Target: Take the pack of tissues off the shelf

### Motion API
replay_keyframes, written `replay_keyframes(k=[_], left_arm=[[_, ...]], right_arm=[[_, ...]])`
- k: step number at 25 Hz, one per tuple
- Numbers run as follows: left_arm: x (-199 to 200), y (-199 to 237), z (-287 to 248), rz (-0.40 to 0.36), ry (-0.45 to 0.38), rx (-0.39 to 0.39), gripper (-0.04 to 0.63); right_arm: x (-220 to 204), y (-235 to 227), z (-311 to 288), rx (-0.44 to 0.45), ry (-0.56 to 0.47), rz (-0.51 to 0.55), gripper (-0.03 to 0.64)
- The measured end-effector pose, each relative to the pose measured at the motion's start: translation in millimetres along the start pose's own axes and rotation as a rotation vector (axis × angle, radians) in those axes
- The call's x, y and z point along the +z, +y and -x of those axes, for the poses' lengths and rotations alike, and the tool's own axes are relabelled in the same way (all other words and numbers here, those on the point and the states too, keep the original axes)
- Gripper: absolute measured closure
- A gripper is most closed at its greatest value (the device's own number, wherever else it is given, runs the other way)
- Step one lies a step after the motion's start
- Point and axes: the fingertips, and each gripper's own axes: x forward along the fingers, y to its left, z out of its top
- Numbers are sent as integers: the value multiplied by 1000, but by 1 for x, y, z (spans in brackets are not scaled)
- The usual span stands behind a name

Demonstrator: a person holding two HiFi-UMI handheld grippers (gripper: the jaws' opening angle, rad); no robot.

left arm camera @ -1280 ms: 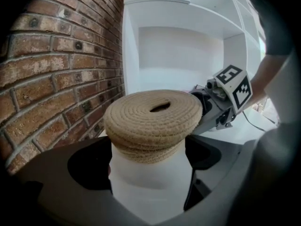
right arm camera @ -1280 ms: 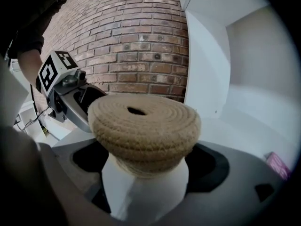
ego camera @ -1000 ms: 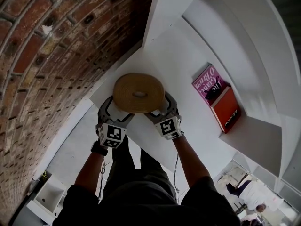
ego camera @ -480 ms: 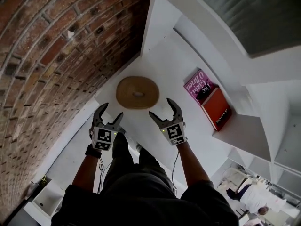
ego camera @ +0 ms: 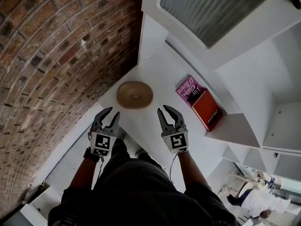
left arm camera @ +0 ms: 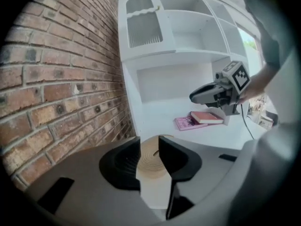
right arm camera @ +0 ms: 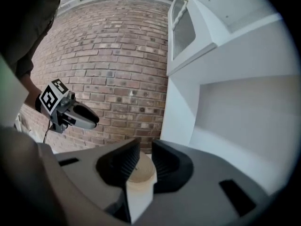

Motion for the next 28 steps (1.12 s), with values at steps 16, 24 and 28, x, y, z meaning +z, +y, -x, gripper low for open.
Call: replay_keyframes(k=[16,24,28], left_arm=[[40,-28,42,-61,-108,-38,594],[43,-31,42,-69,-118,-44,594],[40,-31,42,-68,-114,-45,594]], right_arm=[[37,12,60,-73,-42,-21,616],[40,15,62,-71,-54,-44,617],[37,15,64,-74,-49,-52,617]])
